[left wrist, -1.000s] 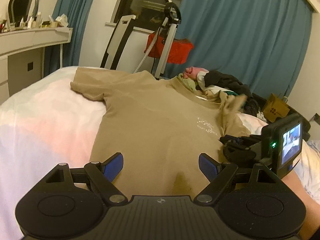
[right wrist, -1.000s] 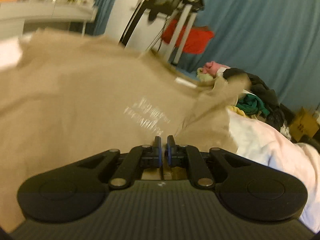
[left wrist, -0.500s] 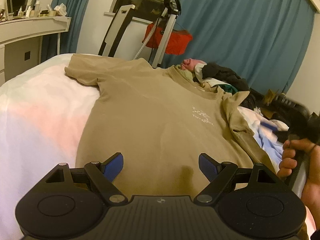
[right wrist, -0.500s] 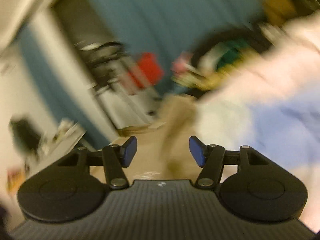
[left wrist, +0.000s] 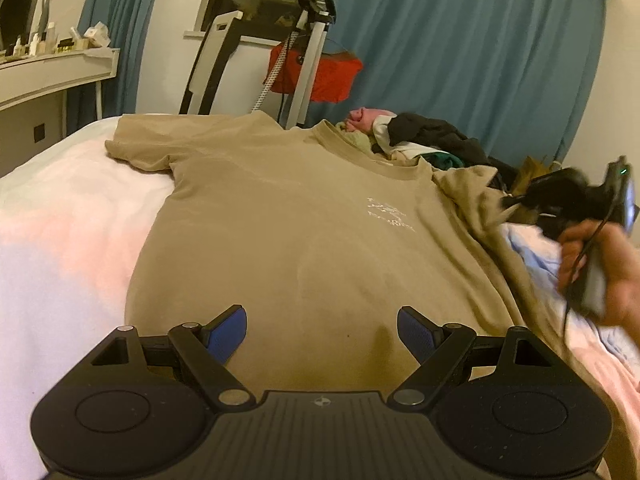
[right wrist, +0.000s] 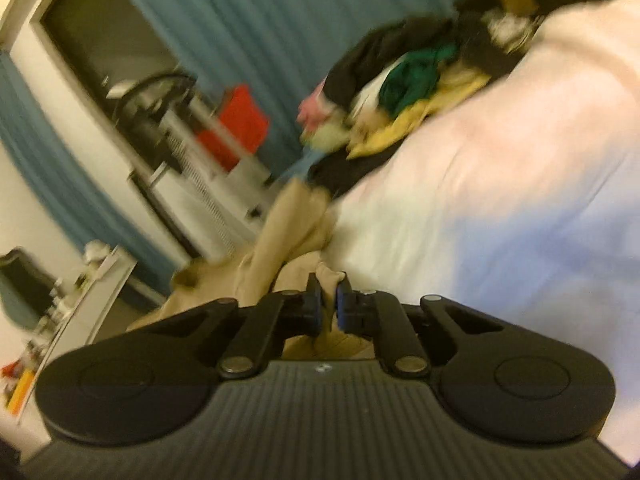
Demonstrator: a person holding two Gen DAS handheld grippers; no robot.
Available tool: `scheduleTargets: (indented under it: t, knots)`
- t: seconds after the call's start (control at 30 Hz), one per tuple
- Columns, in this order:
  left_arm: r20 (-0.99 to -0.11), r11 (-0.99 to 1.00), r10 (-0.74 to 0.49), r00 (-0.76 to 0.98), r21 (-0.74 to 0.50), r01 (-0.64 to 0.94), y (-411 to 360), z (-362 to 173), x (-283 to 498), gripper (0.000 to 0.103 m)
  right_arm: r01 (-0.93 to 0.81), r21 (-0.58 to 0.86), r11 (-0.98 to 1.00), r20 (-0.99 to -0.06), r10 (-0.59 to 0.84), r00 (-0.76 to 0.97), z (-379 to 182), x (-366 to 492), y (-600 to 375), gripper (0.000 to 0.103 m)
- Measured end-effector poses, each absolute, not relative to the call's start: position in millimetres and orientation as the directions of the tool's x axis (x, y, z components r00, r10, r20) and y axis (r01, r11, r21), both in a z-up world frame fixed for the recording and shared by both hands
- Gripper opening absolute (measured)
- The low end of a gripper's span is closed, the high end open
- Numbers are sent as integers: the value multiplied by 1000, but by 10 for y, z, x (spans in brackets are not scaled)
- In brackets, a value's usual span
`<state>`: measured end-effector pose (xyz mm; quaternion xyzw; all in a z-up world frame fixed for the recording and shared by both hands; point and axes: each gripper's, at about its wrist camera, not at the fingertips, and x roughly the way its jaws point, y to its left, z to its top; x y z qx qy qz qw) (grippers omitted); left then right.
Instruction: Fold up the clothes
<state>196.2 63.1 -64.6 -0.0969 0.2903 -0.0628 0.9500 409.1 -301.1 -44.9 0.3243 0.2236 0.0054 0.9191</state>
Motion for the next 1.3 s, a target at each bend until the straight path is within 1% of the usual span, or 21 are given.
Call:
scheduleTargets:
  t: [0.07, 0.2, 0.23, 0.43, 0.47, 0.5, 0.53, 0.57, 0.6, 0.63, 0.73, 0.77, 0.8, 0.87, 0.9, 0.97, 1.1, 1.2, 1.27, 1.3]
  knots:
    - [-542, 976, -174, 822, -207, 71, 613, -662, 1963, 84, 178, 549, 817, -404, 73, 912, -301, 4081, -3248, 9]
    - [-540, 978, -173, 824, -191, 81, 598, -672, 1947, 84, 292, 332, 897, -384, -154, 910, -148, 3977, -3634, 9]
    - [-541, 979, -171, 823, -187, 81, 595, -675, 1950, 84, 322, 314, 893, -377, -194, 906, -176, 3918, -3734, 10]
    - [-545, 982, -162, 822, -173, 78, 591, -679, 1946, 84, 483, 416, 771, -362, -347, 865, -474, 3498, -4171, 12]
    - [-546, 982, -161, 822, -172, 78, 592, -678, 1942, 84, 487, 447, 750, -368, -343, 864, -475, 3470, -4231, 13]
    - [-546, 982, -160, 822, -171, 78, 593, -677, 1939, 84, 479, 480, 735, -374, -323, 870, -467, 3454, -4289, 20]
    - [-546, 982, -159, 822, -170, 77, 593, -676, 1935, 84, 463, 507, 727, -376, -296, 878, -459, 3449, -4334, 32]
    - [-547, 983, -159, 822, -169, 77, 594, -675, 1931, 84, 435, 524, 732, -372, -263, 890, -451, 3459, -4358, 40]
    - [-547, 983, -158, 822, -168, 77, 595, -674, 1928, 84, 405, 540, 738, -362, -231, 903, -449, 3473, -4373, 53]
    - [-548, 983, -157, 822, -165, 78, 589, -677, 1928, 84, 370, 559, 742, -348, -196, 917, -459, 3487, -4380, 57]
    - [-548, 984, -159, 822, -153, 88, 573, -689, 1920, 84, 254, 608, 753, -355, -28, 934, -539, 3770, -4367, 57]
    - [-547, 984, -160, 822, -149, 92, 567, -693, 1917, 84, 234, 589, 774, -381, 11, 925, -561, 3909, -4319, 56]
    - [-547, 985, -161, 822, -146, 96, 562, -697, 1913, 84, 236, 515, 824, -430, 10, 903, -575, 4072, -4221, 56]
    - [-551, 985, -164, 819, -141, 102, 549, -715, 1930, 84, 245, 312, 918, -516, -53, 855, -615, 4370, -4028, 55]
    - [-553, 985, -165, 817, -141, 103, 548, -728, 1943, 84, 254, 237, 938, -553, -85, 829, -660, 4496, -3981, 53]
    - [-558, 984, -168, 813, -146, 104, 546, -754, 1972, 85, 300, 184, 936, -622, -126, 773, -771, 4674, -4006, 52]
    - [-559, 981, -180, 810, -162, 107, 557, -781, 2036, 86, 283, 210, 936, -618, -98, 780, -805, 4654, -4045, 53]
    - [-557, 979, -187, 809, -172, 108, 572, -790, 2055, 86, 257, 152, 954, -617, -112, 779, -794, 4543, -4034, 54]
    - [-556, 978, -189, 809, -177, 108, 577, -787, 2054, 86, 278, 153, 948, -607, -131, 784, -801, 4416, -4071, 59]
    - [-556, 978, -190, 809, -179, 107, 578, -785, 2049, 86, 280, 175, 944, -612, -119, 782, -820, 4386, -4097, 60]
